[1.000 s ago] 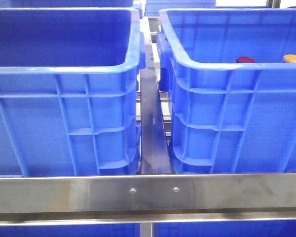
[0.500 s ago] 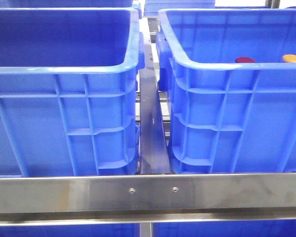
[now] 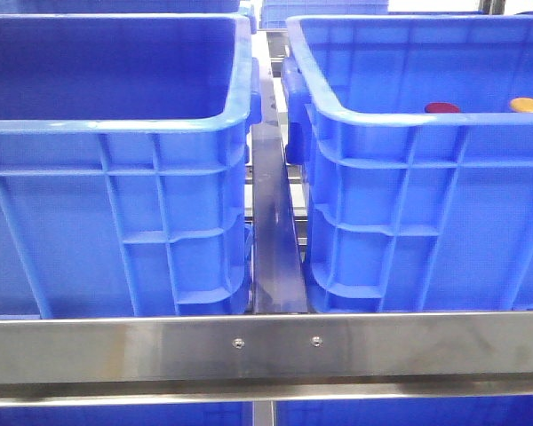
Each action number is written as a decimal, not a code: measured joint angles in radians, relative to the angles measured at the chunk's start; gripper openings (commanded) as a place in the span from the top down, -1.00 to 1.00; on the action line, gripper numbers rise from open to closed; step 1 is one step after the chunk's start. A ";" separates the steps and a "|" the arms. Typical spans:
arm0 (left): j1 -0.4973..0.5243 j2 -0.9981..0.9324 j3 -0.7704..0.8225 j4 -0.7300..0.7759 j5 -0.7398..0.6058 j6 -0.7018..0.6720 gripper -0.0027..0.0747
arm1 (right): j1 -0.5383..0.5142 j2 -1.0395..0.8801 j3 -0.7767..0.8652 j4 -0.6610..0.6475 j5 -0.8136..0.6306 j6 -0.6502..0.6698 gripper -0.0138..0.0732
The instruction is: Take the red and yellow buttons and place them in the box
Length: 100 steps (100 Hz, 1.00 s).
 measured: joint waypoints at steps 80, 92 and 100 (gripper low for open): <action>0.000 0.000 0.000 0.000 0.002 0.000 0.98 | 0.000 -0.003 0.002 0.061 0.103 -0.073 0.84; 0.000 0.000 0.000 0.000 0.002 0.000 0.98 | 0.000 -0.003 0.002 0.061 0.105 -0.075 0.84; 0.000 0.000 0.000 0.000 0.002 0.000 0.98 | 0.000 -0.003 0.002 0.061 0.105 -0.075 0.84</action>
